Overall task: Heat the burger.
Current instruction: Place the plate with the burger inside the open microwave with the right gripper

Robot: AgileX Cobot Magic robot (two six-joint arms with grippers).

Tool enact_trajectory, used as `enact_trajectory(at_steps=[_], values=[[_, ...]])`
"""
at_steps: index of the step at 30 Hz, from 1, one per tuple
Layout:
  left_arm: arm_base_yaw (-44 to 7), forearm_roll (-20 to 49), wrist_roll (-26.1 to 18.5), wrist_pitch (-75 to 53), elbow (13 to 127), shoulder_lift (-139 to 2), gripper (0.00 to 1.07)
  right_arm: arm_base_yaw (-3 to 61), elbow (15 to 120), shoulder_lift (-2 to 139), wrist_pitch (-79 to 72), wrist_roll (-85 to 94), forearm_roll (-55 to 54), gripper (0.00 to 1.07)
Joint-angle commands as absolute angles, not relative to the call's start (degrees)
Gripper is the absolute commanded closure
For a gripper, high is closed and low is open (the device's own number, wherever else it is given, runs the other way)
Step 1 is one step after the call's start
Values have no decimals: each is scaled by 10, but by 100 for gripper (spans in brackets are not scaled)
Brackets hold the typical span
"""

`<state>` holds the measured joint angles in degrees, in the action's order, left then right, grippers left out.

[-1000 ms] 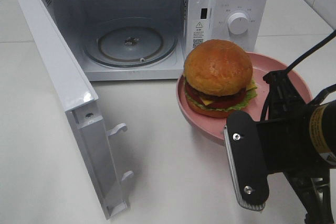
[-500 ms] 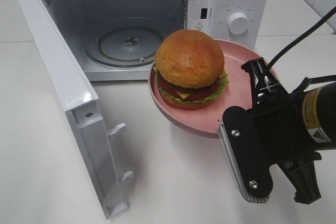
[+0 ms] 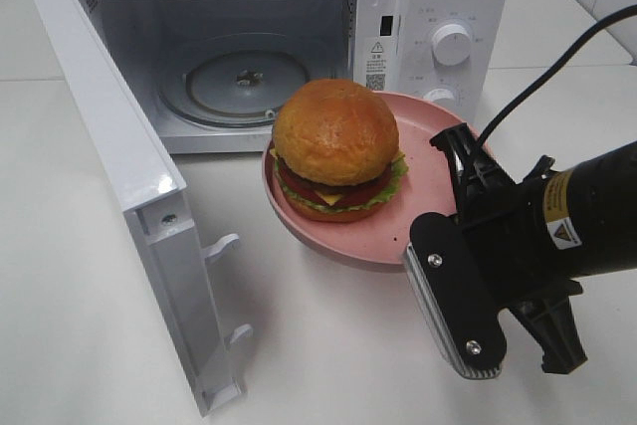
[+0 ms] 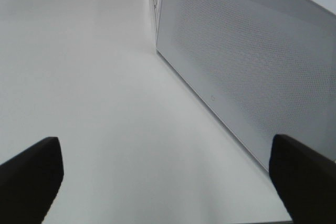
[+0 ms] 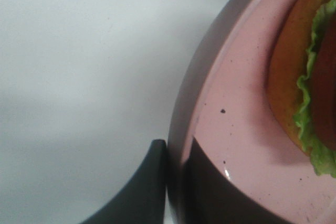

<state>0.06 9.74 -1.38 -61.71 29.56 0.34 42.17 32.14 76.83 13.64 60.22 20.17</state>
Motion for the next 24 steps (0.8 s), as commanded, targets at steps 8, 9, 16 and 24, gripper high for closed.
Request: enact_trajectory(at_steps=[8, 9, 16, 24], values=[[2, 98, -14, -610, 295, 13, 6, 419, 383, 815, 95, 664, 159, 107], [2, 98, -14, -610, 295, 13, 6, 419, 396, 828, 95, 672, 153, 107], [2, 98, -14, -610, 295, 13, 6, 419, 450, 881, 115, 686, 131, 107], [2, 98, -14, -610, 295, 13, 6, 419, 505, 928, 117, 693, 125, 107]])
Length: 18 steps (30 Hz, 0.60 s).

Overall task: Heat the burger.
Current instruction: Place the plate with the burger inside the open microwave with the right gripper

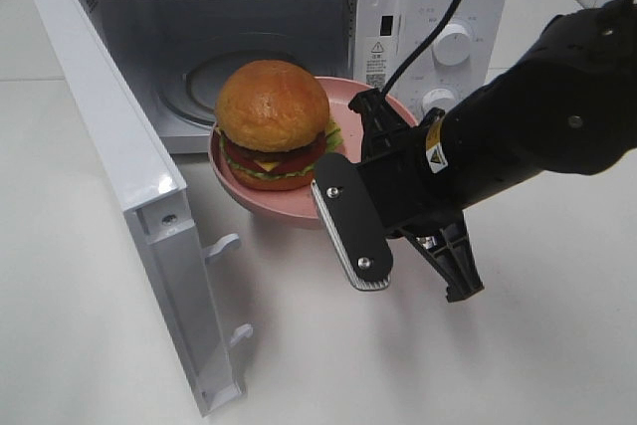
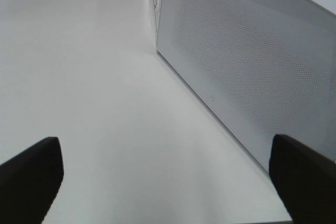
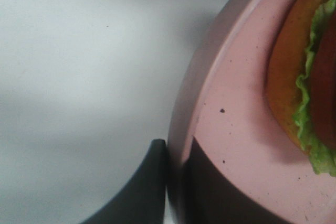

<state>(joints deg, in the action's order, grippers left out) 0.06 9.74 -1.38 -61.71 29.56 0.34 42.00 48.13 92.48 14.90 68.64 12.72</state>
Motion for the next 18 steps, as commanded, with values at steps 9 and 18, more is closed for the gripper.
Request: enact_trajectory(at_steps=[9, 18], values=[[2, 98, -14, -610, 295, 13, 6, 419, 566, 972, 139, 707, 121, 107], [2, 98, -14, -610, 295, 13, 6, 419, 629, 1018, 163, 707, 112, 107]])
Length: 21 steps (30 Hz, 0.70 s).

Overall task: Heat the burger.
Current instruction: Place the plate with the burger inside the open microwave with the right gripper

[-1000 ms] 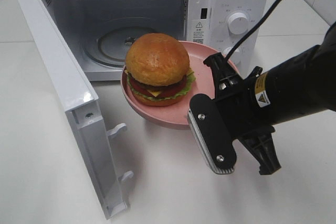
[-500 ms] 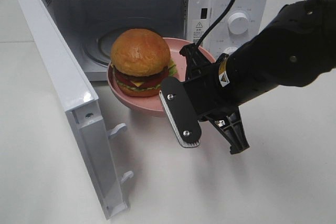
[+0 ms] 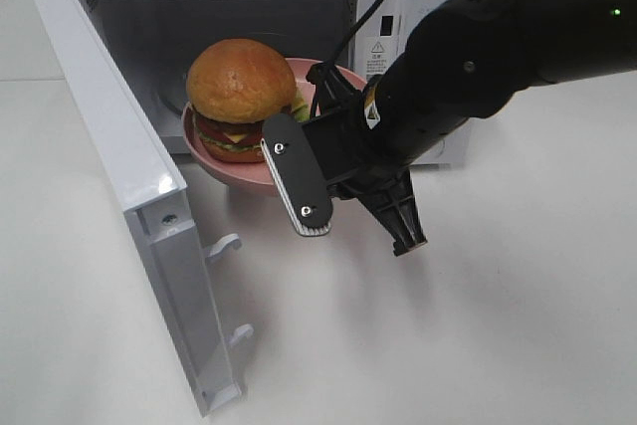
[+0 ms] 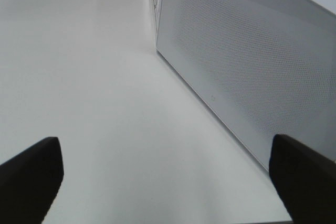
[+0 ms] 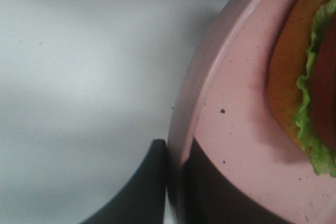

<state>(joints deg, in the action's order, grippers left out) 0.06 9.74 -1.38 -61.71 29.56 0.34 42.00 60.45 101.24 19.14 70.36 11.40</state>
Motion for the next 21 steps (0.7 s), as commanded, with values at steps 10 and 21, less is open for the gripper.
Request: enact_trajectory(at_steps=[10, 21], values=[[2, 98, -14, -610, 295, 13, 6, 419, 701, 1068, 188, 705, 112, 107], [2, 98, -14, -610, 295, 13, 6, 419, 787, 1129, 210, 689, 111, 107]])
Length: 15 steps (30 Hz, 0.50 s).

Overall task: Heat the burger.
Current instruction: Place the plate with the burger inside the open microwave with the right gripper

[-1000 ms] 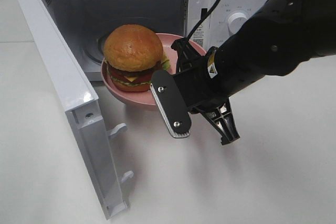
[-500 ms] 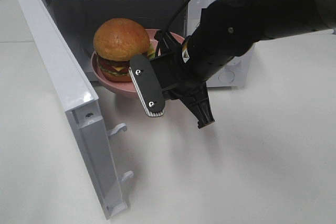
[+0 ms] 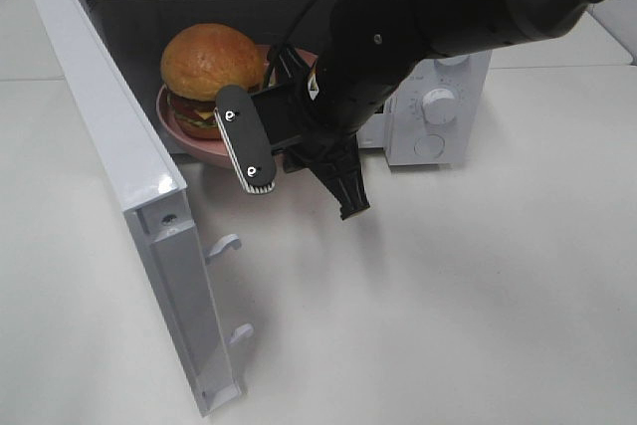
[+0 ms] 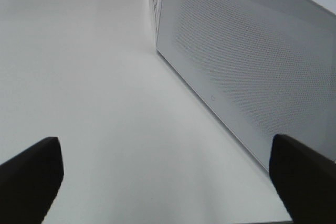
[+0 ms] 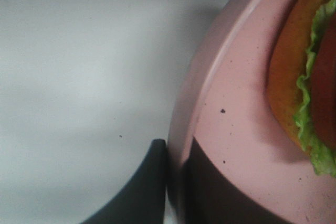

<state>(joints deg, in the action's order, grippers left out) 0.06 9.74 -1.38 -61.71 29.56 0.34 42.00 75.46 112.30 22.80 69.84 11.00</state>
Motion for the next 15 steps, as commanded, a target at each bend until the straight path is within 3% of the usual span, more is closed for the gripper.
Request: enact_trajectory(at_steps=[1, 15], values=[[2, 98, -14, -610, 295, 13, 6, 419, 796, 1135, 217, 688, 111, 107], [2, 98, -14, -610, 295, 13, 6, 419, 944, 1226, 265, 637, 112, 107]])
